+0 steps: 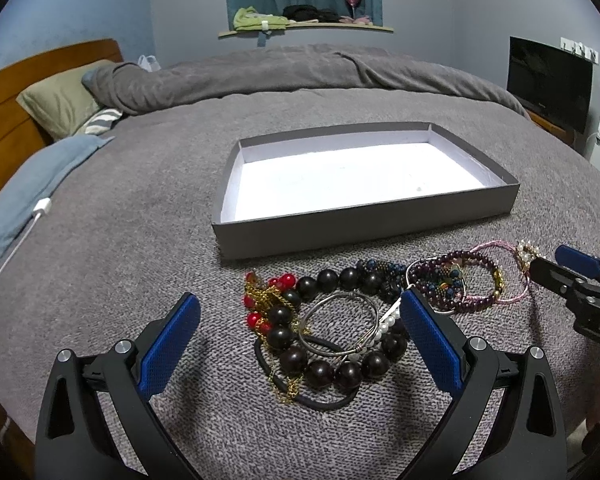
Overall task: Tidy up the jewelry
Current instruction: 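Grasp the red-gold brooch with left tool while right tool grasps pearl ring brooch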
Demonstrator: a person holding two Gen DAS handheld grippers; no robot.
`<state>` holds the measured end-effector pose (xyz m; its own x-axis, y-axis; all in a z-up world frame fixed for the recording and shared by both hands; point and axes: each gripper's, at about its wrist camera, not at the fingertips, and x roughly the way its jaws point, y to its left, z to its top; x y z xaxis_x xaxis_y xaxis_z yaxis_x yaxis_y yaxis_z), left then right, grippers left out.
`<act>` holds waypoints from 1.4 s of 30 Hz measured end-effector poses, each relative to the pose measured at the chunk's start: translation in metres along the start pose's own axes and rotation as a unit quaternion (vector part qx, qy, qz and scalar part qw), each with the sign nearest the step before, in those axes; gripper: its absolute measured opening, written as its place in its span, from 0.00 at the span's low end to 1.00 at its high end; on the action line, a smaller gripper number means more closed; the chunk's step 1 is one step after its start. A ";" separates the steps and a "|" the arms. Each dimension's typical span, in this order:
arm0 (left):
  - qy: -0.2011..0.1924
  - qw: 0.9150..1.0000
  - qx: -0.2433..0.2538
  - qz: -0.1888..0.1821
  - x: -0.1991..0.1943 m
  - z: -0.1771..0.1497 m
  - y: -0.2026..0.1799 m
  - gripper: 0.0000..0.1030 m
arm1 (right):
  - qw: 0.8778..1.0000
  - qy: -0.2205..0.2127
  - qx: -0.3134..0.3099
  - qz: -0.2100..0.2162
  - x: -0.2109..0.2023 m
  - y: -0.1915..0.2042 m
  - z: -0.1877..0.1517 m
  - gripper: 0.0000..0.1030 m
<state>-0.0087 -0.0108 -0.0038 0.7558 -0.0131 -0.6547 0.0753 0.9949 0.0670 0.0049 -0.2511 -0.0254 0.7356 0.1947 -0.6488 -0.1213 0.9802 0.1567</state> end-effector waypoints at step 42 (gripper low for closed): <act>0.054 0.993 -0.055 -0.089 0.033 0.012 0.050 0.08 | 0.999 -0.038 -0.009 0.026 -0.020 0.000 0.010 0.37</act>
<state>0.0274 0.0372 -0.0133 0.6624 -0.1841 -0.7261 0.1255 0.9829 -0.1346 -0.0036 -0.2553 -0.0051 0.7759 0.2420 -0.5826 -0.1719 0.9696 0.1739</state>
